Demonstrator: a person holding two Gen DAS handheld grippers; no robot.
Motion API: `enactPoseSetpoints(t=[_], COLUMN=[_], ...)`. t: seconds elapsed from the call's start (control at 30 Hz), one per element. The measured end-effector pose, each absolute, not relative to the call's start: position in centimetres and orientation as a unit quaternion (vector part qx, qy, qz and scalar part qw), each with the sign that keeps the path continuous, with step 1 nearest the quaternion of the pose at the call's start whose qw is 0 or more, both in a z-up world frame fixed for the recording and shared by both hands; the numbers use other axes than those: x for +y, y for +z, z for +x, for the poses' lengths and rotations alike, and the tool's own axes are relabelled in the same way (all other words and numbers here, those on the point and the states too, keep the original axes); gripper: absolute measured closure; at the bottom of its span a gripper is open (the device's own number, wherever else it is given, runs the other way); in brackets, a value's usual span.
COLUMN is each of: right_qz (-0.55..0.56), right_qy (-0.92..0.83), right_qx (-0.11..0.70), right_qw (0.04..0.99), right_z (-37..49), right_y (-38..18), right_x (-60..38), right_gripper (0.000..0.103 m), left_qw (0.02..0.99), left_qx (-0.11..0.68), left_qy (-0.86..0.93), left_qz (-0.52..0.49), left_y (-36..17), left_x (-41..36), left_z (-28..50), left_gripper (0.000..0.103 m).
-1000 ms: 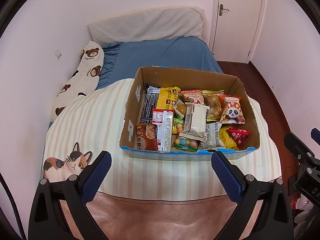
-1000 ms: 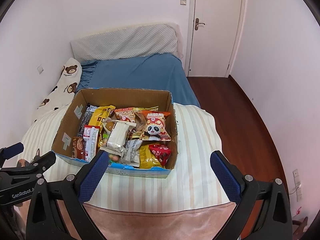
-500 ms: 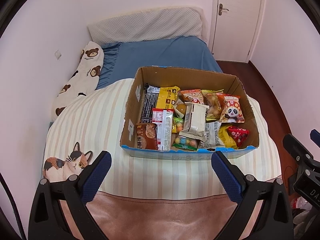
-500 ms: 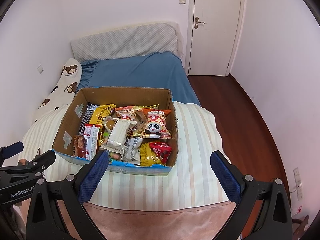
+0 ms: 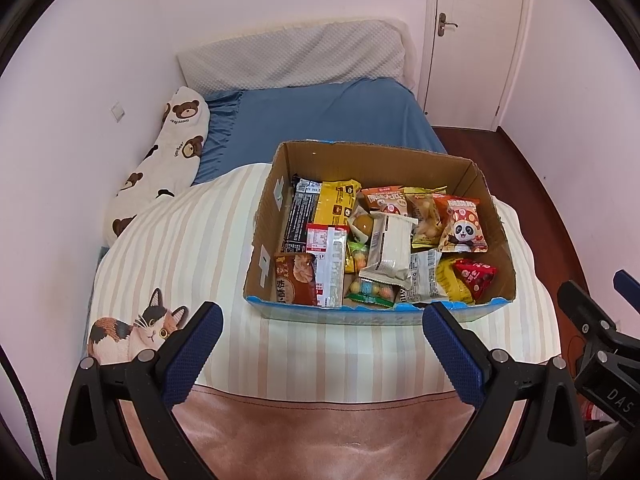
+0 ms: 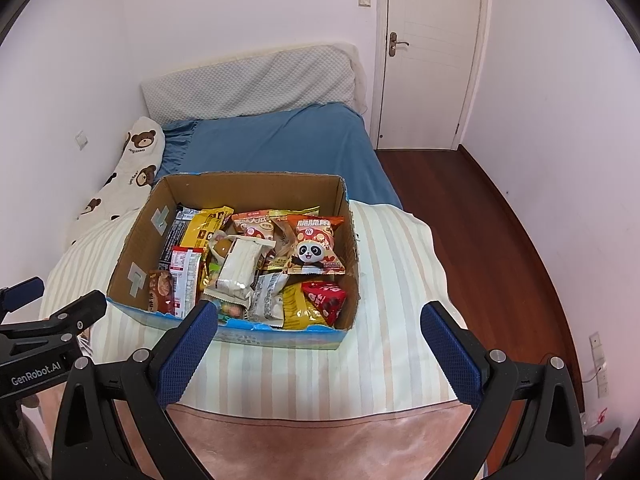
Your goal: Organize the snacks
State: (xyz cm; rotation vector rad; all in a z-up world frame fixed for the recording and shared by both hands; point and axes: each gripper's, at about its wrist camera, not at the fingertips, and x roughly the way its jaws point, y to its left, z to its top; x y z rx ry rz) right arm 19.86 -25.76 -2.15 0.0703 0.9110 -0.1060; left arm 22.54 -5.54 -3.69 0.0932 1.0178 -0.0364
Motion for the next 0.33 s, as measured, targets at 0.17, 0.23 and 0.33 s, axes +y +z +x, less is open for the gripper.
enactPoseSetpoints(t=[0.17, 0.23, 0.33], right_qz=[0.037, 0.038, 0.039], right_qy=[-0.05, -0.05, -0.05], right_qx=[0.44, 0.44, 0.44], right_qw=[0.896, 0.896, 0.896], right_z=[19.73, 19.78, 19.62], right_y=[-2.17, -2.17, -2.22], right_x=[-25.73, -25.7, -25.63], right_gripper=[0.0, 0.0, 0.0], left_qw=[0.874, 0.876, 0.876], left_qx=[0.483, 0.48, 0.48], left_qy=[-0.019, -0.017, -0.019], left_qz=[0.045, 0.049, 0.048], left_y=[-3.46, -3.36, -3.24], left_x=[-5.6, -5.73, -5.82], left_z=[22.47, 22.42, 22.38], left_gripper=[0.001, 0.001, 0.001])
